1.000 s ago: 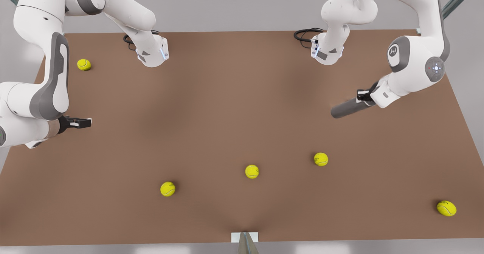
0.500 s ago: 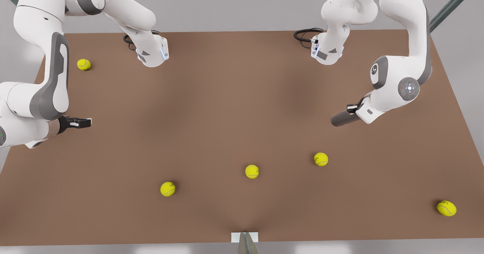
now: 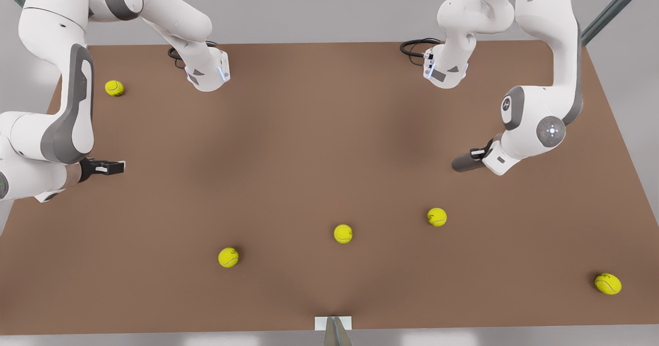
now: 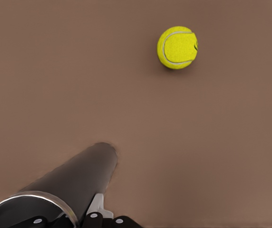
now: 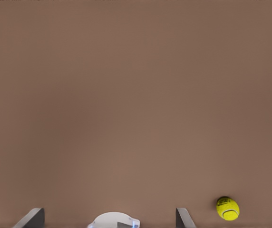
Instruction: Put the tennis tube upright
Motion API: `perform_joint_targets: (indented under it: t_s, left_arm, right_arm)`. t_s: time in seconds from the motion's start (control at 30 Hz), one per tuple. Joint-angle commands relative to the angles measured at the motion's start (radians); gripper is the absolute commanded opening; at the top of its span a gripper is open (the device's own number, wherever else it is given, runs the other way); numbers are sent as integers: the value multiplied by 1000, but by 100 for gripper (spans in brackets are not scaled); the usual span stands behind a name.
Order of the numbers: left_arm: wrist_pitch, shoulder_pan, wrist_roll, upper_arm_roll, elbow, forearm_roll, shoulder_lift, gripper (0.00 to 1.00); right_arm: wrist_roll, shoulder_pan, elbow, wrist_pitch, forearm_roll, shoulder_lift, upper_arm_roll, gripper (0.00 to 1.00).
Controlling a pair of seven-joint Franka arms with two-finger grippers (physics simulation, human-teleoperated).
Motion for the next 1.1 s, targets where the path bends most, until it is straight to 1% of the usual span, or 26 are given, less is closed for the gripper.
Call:
perform_joint_targets:
  t_s: [0.0, 0.03, 0.07, 0.1, 0.13, 0.17, 0.2, 0.73, 0.83, 1.07]
  left_arm:
    - [-1, 1, 0, 0, 0, -9, -1, 21]
    - [-4, 1, 0, 0, 0, -9, -1, 27]
    - [-5, 1, 2, 0, 0, -8, -2, 45]
    - [-10, 1, 2, 0, 2, -8, -2, 55]
    - [-10, 1, 2, 0, 0, -8, -2, 77]
    - [-10, 0, 2, 0, 0, -8, -5, 90]
    - [-12, -2, 2, 0, 0, -8, -5, 93]
    - [-93, -8, -21, -1, 5, -8, -53, 93]
    - [-130, -8, -21, -6, 46, -8, -55, 93]
    - [-191, -8, -38, -11, 91, -5, -55, 93]
  right_arm:
    - [0, 0, 0, 0, 0, 0, 0, 100]
    - [-1, 0, 0, 1, 0, 0, 0, 100]
    - [0, 2, 0, 1, 0, 0, 0, 100]
    - [0, 2, 0, 1, 0, 0, 0, 100]
    - [0, 2, 0, 1, 0, 0, 0, 100]
    - [0, 2, 0, 1, 0, 0, 0, 100]
    - [0, 2, 2, 1, 0, 0, 2, 100]
    - [0, 0, 6, 1, 0, 5, 2, 100]
    - [6, 43, 15, 4, -3, 3, 2, 100]
    - [37, 44, 52, 40, -5, 3, 2, 100]
